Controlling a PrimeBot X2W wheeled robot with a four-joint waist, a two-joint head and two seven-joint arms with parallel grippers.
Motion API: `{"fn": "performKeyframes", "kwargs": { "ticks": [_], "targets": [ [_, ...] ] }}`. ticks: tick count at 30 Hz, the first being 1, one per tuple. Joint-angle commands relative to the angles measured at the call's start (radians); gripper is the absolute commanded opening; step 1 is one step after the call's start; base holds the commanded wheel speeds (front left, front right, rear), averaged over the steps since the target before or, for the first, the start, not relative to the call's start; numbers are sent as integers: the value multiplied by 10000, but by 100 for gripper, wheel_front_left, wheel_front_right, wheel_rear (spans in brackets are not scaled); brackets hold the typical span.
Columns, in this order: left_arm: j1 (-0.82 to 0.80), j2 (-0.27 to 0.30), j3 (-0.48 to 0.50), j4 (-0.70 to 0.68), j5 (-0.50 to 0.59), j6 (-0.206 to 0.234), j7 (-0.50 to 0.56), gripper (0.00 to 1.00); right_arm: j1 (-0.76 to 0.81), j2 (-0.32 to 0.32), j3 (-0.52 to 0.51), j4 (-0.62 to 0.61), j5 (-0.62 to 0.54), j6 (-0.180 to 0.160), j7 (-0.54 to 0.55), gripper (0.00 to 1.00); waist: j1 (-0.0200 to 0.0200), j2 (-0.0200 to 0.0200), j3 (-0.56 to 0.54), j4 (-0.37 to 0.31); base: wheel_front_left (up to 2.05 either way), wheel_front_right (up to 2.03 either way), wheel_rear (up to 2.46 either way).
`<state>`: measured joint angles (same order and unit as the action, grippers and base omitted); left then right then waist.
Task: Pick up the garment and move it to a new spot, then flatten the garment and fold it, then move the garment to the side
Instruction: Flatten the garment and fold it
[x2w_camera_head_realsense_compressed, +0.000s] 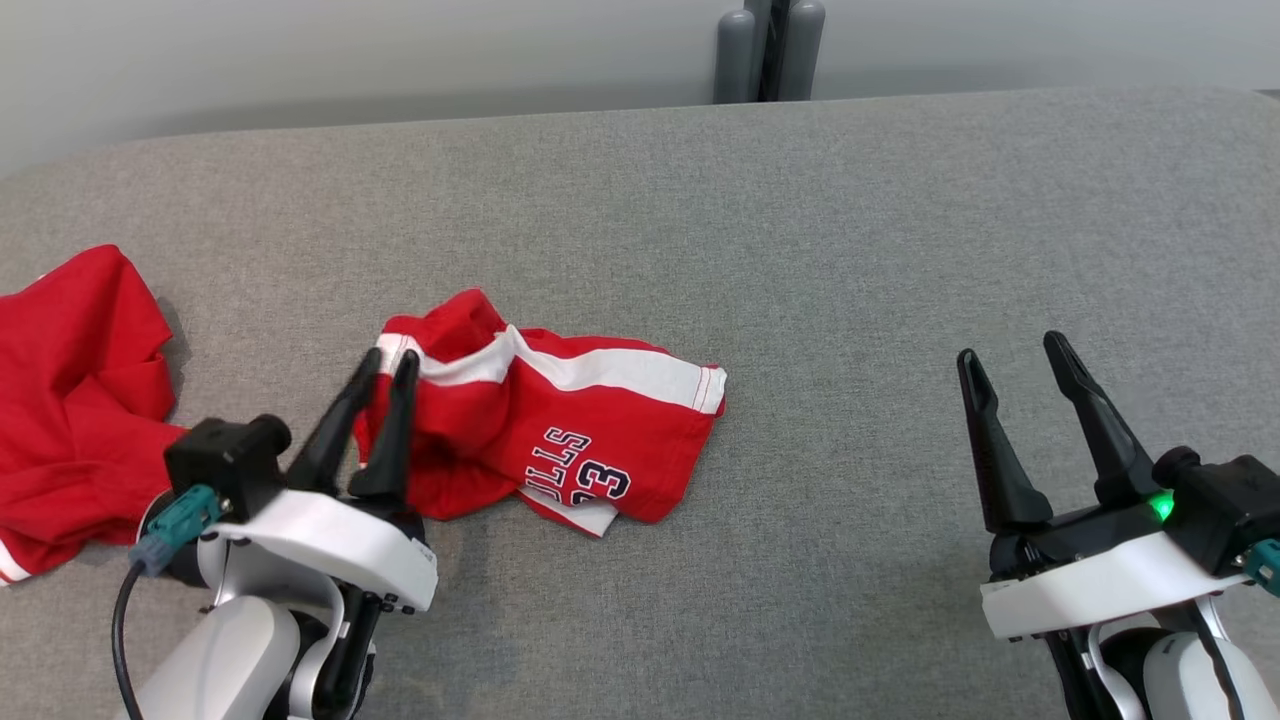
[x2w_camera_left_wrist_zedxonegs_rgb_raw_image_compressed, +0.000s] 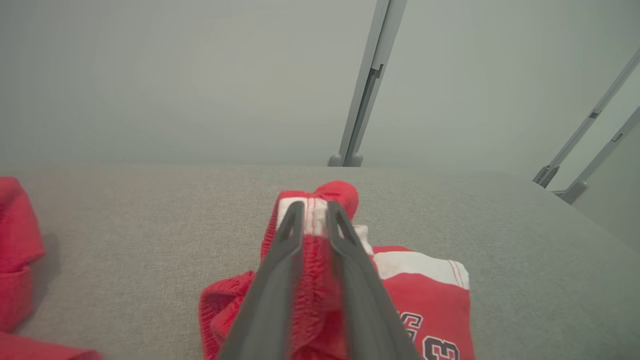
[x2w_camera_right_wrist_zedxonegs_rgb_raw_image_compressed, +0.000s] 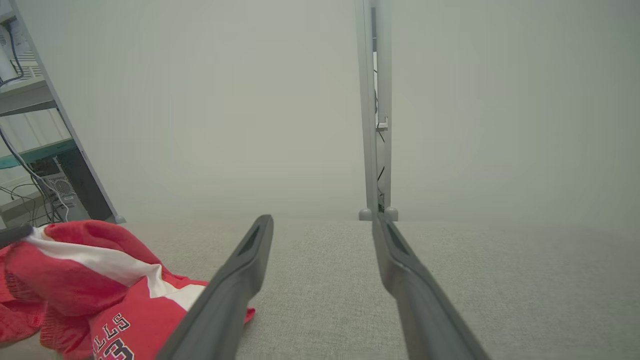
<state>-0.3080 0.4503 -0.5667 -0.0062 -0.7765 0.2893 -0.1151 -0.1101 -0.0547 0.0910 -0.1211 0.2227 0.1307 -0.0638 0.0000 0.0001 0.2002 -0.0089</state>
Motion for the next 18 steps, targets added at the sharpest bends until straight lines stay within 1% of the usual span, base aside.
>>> {"fn": "performKeyframes", "kwargs": {
  "ticks": [1,5,10,11,16,18],
  "targets": [
    [186,-53,172,175,49,150,-412,100,111,2,9,68,46,1,-134,100,0,-1,-3,-3,0,0,0],
    [504,-142,533,267,296,438,-1110,100,183,11,11,187,30,1,-199,100,0,-1,-62,-12,0,0,0],
    [1018,-68,1024,-163,1088,939,-1431,100,215,17,-57,252,-86,1,-256,100,0,-1,-192,71,0,0,0],
    [1018,-68,1024,-163,1088,939,-1431,100,215,17,-57,252,-86,1,-256,100,0,-1,-192,71,0,0,0],
    [1845,68,1413,-723,1735,1185,-1477,100,449,18,-89,324,-240,1,-187,100,0,-1,-411,236,0,0,0],
    [2173,73,1603,-911,1986,1220,-1482,100,597,18,-101,384,-250,1,-168,100,0,-1,-524,302,0,0,0]
  ]
}}
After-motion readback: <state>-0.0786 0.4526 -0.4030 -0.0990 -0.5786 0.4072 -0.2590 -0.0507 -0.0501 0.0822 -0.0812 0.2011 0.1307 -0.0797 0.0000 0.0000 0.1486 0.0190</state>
